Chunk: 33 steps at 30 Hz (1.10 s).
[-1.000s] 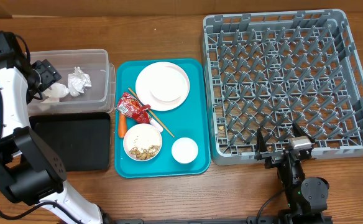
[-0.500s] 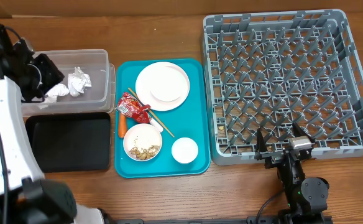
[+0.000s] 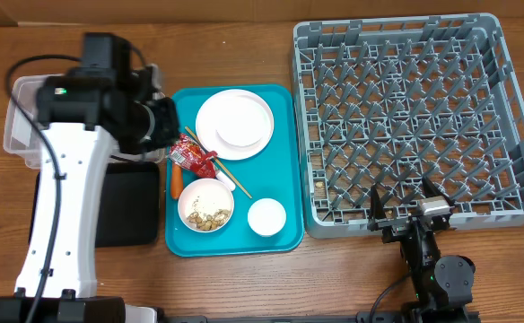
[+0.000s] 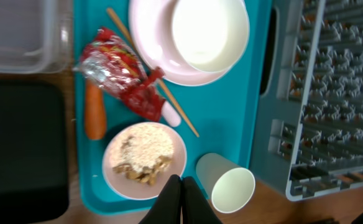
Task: Sort waste into correct bins and load items into the dishwasher
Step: 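Reach the left gripper to the tray and grasp the red snack wrapper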
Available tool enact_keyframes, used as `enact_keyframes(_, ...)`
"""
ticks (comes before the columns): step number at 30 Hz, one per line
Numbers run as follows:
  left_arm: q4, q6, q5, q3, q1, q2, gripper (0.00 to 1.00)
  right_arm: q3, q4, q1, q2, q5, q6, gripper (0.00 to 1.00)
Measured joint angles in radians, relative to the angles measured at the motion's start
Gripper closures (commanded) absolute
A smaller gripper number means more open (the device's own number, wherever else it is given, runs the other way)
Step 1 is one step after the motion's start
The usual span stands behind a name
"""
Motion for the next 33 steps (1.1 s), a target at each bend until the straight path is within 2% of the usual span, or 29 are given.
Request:
enact_keyframes(5,0.060,-0.024,-0.006,-0.060,-0.097,0.002,0.96,0.000,0.000,0.000,0.000,0.000,0.000,0.00)
enact_keyframes(15,0.111,-0.225,-0.139,-0.101,-0.171,0.003,0.96,0.000,0.000,0.000,0.000,0.000,0.001,0.00)
enact_keyframes(25,0.245,-0.321,-0.274,-0.219,-0.293,0.004,0.96,0.000,0.000,0.000,0.000,0.000,0.000,0.00)
enact_keyframes(33,0.361,-0.358,-0.307,-0.354,-0.354,0.006,0.96,0.000,0.000,0.000,0.000,0.000,0.000,0.00)
